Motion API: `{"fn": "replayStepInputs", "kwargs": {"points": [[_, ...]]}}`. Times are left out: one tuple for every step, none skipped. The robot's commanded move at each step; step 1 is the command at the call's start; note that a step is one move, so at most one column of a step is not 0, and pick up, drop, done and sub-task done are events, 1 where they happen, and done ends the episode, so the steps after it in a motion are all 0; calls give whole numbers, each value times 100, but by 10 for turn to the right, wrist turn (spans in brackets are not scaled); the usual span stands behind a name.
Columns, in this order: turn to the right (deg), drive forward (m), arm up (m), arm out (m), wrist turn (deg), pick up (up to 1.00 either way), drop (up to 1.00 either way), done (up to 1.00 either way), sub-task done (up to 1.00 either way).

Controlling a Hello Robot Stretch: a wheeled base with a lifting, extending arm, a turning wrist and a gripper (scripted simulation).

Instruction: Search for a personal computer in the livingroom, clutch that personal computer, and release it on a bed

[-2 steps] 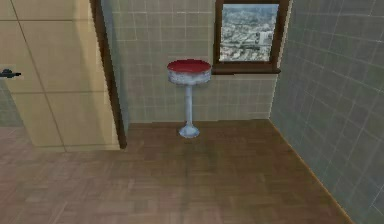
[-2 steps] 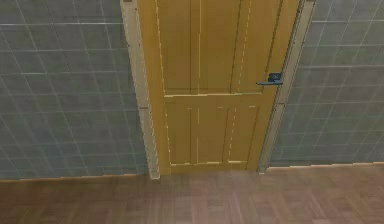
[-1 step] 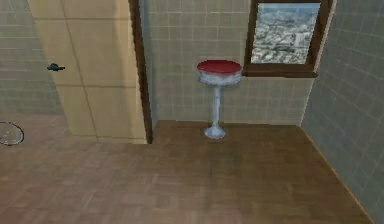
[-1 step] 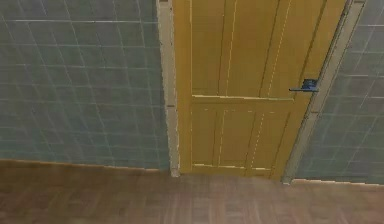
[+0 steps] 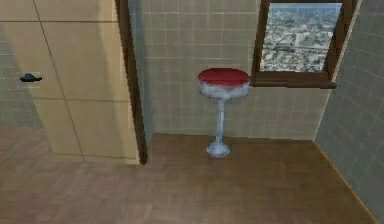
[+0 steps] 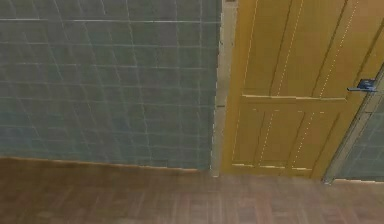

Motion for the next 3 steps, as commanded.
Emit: {"fn": "replayStepInputs", "kwargs": {"points": [[-450,0,0,0,0,0,0,0,0],[-90,0,0,0,0,0,0,0,0],[0,100,0,0,0,0,0,0,0]]}}
